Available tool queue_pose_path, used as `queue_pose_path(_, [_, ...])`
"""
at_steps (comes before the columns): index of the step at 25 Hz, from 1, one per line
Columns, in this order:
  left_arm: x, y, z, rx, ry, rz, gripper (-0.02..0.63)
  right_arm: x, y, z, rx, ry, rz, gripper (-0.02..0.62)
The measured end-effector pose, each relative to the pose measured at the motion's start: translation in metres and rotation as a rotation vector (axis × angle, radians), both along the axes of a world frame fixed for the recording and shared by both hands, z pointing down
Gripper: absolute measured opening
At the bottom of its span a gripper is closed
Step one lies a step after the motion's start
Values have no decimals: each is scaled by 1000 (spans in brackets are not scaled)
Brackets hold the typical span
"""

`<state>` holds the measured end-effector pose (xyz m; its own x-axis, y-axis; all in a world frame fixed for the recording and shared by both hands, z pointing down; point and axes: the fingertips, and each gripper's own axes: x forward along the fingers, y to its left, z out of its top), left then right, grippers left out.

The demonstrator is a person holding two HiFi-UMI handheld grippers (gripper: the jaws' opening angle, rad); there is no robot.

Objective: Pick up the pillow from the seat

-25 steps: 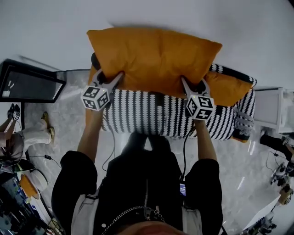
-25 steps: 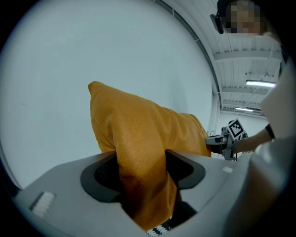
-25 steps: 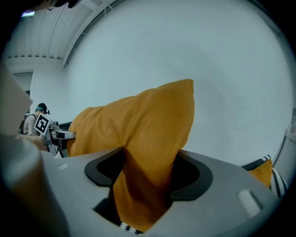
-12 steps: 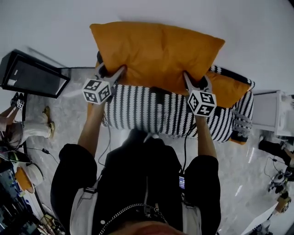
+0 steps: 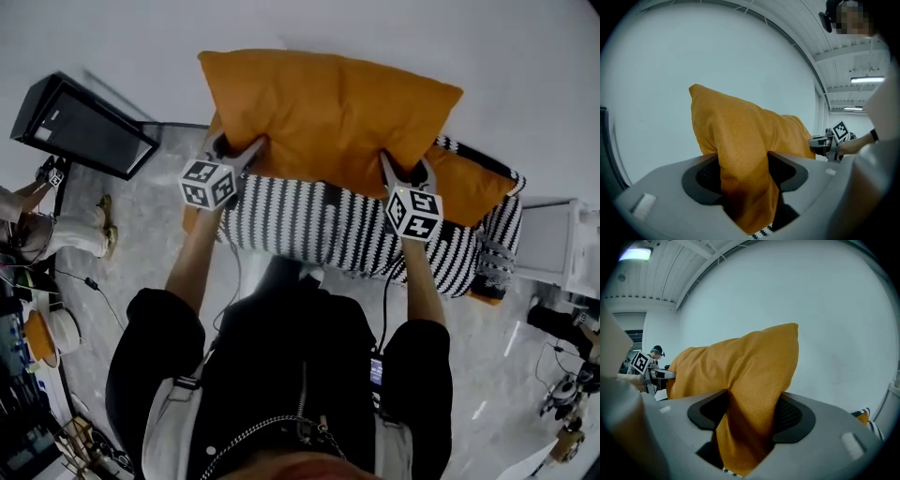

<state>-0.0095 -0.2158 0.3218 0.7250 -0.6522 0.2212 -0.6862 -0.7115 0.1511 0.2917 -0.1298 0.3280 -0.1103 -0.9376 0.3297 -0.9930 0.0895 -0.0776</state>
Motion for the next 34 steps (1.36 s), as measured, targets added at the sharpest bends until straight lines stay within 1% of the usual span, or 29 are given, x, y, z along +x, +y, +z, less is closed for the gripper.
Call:
queue_pose_path(5, [-2,24,1,-2,6,-15,295,-1,19,-1,5,11,-14,288])
queue_pose_path(11, [-4,37,-4,13,1,-26,296,-4,30,1,3,15,-21,272])
queue_pose_path(19, [-14,45,-15,35,8,-34,296,-13,35,-8,26,15,-32,270])
queue_pose_path(34, [-15,50,-26,55,28,-43,296,-14,37,-25,54,42,-36,268])
